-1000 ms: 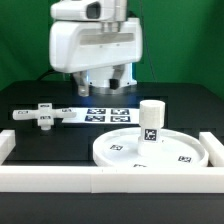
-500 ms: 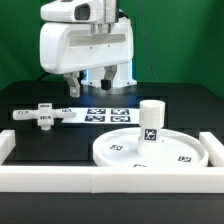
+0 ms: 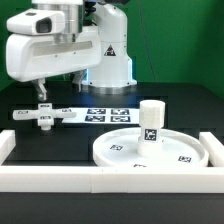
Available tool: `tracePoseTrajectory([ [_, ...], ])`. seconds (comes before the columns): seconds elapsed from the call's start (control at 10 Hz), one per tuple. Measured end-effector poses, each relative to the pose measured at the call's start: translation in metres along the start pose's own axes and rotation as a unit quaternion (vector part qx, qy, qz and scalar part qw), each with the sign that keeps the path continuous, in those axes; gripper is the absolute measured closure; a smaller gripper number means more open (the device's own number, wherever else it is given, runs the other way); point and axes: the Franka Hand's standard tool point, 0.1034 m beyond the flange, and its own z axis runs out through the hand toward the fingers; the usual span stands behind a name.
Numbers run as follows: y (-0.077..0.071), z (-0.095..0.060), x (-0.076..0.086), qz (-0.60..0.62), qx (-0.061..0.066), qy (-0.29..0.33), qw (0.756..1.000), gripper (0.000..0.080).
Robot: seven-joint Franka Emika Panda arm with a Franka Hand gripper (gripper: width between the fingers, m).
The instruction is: Assemble round table
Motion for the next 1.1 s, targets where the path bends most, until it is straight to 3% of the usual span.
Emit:
tracePoseTrajectory([
  [0.4,0.0,0.001,-0.002,-0.002,0.001,-0.001,1.0,0.0151],
  [0.5,0.003,0.008,-0.015,-0.023,-0.001,-0.002,1.0,0.0151],
  [0.7,0.0,0.02,-0.042,-0.023,0.008,-0.008,1.0,0.0151],
  [0.9,0.003,0.025,-0.051,-0.018,0.012,-0.011,1.0,0.0151],
  [1.1,0.003,0.026,-0.05,-0.019,0.013,-0.012,1.0,0.0151],
])
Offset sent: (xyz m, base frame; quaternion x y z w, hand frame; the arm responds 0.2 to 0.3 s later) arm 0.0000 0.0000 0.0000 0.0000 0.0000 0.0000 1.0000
